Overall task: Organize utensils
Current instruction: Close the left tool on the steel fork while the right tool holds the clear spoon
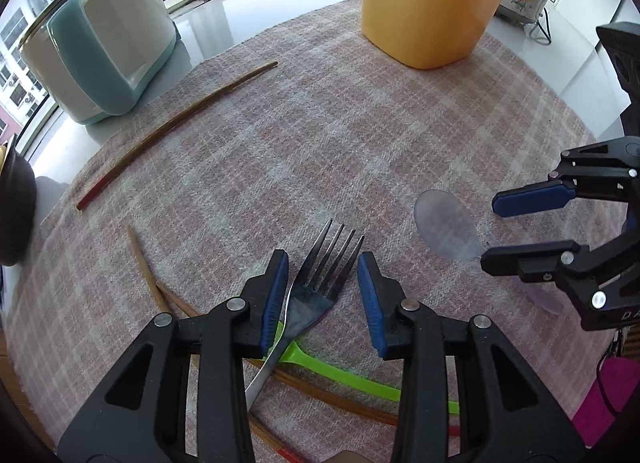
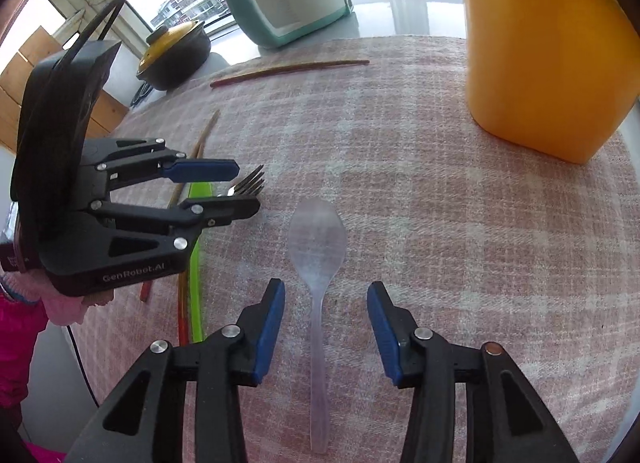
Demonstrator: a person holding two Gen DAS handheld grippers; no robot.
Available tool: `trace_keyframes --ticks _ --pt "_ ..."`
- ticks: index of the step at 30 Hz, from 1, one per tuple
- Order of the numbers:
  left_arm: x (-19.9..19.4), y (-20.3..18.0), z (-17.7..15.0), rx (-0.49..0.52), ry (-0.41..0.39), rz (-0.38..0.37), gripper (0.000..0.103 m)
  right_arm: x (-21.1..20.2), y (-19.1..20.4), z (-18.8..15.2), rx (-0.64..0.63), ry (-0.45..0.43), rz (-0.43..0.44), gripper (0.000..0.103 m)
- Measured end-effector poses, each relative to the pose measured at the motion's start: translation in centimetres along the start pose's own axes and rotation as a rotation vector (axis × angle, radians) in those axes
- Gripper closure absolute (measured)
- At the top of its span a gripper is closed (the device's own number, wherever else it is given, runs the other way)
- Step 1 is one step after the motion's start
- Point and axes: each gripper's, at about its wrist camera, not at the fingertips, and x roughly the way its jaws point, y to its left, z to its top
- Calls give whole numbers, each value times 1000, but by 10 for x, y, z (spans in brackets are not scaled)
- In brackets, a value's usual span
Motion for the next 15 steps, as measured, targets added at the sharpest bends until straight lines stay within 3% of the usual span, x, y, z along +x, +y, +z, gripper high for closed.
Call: trace_keyframes --ticks 2,10,15 --pt "2 -1 1 12 -9 6 67 3 -5 7 18 -5 14 64" --pt "2 -2 4 22 -31 8 75 15 0 24 -34 -10 -10 64" --pt "-3 3 4 0 -40 14 82 20 7 27 -76 -5 -26 77"
